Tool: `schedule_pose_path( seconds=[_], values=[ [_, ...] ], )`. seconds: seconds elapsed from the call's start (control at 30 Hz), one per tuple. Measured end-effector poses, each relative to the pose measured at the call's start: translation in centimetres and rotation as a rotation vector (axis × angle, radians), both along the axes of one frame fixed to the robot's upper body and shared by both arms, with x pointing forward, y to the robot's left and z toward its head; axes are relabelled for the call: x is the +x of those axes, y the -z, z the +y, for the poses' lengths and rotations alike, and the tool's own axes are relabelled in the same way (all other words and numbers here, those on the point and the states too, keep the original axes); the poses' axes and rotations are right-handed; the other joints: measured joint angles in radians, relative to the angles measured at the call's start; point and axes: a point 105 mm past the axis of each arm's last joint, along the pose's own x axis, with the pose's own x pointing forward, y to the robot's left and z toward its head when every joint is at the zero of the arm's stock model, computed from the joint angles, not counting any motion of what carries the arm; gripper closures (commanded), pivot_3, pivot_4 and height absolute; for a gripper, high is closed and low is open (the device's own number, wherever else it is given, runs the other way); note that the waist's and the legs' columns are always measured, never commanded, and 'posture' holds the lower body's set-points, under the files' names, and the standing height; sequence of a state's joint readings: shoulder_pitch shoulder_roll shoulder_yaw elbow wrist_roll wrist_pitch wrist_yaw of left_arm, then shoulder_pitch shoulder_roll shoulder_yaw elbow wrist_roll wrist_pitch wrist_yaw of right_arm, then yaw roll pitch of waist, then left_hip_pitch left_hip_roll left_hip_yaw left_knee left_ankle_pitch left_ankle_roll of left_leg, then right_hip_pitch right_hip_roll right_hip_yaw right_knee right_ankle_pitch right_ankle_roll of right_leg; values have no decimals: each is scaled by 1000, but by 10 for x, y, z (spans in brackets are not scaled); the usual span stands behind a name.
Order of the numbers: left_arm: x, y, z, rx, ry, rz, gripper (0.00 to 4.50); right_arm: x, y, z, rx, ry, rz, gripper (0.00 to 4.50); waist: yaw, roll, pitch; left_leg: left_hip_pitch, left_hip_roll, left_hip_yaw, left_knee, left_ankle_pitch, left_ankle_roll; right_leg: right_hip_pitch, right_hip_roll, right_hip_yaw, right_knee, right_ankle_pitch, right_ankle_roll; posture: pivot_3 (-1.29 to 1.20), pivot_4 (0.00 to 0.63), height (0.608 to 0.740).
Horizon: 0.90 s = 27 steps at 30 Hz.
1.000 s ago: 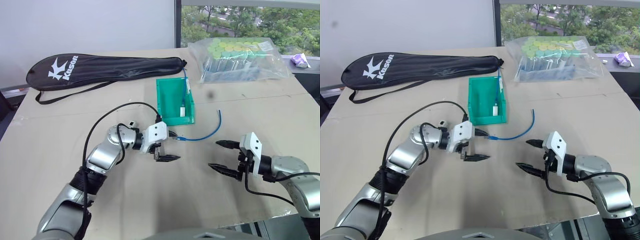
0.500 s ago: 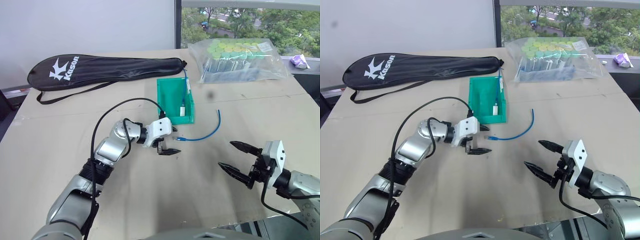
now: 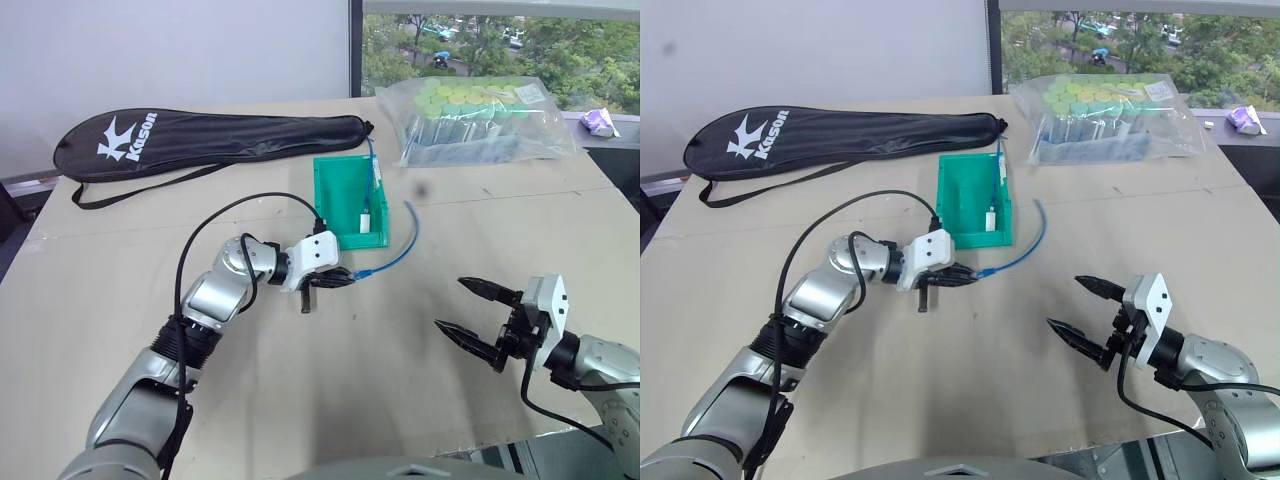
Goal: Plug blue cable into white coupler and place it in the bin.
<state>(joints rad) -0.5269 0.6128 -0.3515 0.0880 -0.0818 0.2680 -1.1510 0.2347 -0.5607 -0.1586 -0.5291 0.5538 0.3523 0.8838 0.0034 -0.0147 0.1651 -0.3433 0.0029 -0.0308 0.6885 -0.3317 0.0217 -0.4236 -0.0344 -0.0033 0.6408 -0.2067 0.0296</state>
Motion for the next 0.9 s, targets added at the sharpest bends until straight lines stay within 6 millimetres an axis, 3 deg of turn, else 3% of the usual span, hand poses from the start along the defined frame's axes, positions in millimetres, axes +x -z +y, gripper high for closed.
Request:
schedule_pose_path(
  seconds=[0.23, 0.3, 0.37, 0.47, 0.57, 0.77, 0.9],
  values=[
    [-9, 0, -1, -81, -15, 79, 4480, -2, 4, 8, 27, -29, 42, 0, 2, 0, 0, 0, 0, 0, 0, 0, 0, 0, 0, 0, 0, 0, 0, 0, 150, 740],
    [-13, -8, -8, -193, -43, 149, 4480, -3, 4, 11, 95, -30, 103, 0, 2, 0, 0, -1, 2, -1, 0, 0, 0, 0, -1, -1, 0, 0, 0, 0, 150, 740],
    [-18, -31, -19, -348, -45, 221, 4480, -5, 2, 18, 185, -45, 183, 0, 6, 0, 0, -2, 3, -2, 1, 0, 0, 0, -1, -2, 0, 0, 0, 0, 150, 740],
    [-33, -57, -28, -497, -19, 349, 4480, -4, -14, 31, 336, -80, 237, 0, 3, 0, 0, -1, 3, -2, 1, 0, 0, 0, -1, -1, 0, 0, 0, 0, 150, 740],
    [-54, -69, -36, -573, 47, 486, 4480, 1, -35, 42, 461, -121, 253, 0, -3, 0, 0, -1, 2, -2, 1, 0, 0, 0, -1, -1, 0, 0, 0, 0, 150, 740],
    [-63, -76, -40, -629, 60, 581, 4480, 5, -58, 51, 568, -172, 274, 0, -6, 0, 0, -1, 0, -2, 1, 0, 0, 0, -1, -2, 0, 0, 0, 0, 150, 740],
    [-64, -77, -40, -638, 55, 593, 4480, 5, -59, 52, 564, -182, 287, 0, -6, 0, 0, -1, 0, -2, 1, 0, 0, 0, -1, -2, 0, 0, 0, 0, 150, 740]
  ],
)
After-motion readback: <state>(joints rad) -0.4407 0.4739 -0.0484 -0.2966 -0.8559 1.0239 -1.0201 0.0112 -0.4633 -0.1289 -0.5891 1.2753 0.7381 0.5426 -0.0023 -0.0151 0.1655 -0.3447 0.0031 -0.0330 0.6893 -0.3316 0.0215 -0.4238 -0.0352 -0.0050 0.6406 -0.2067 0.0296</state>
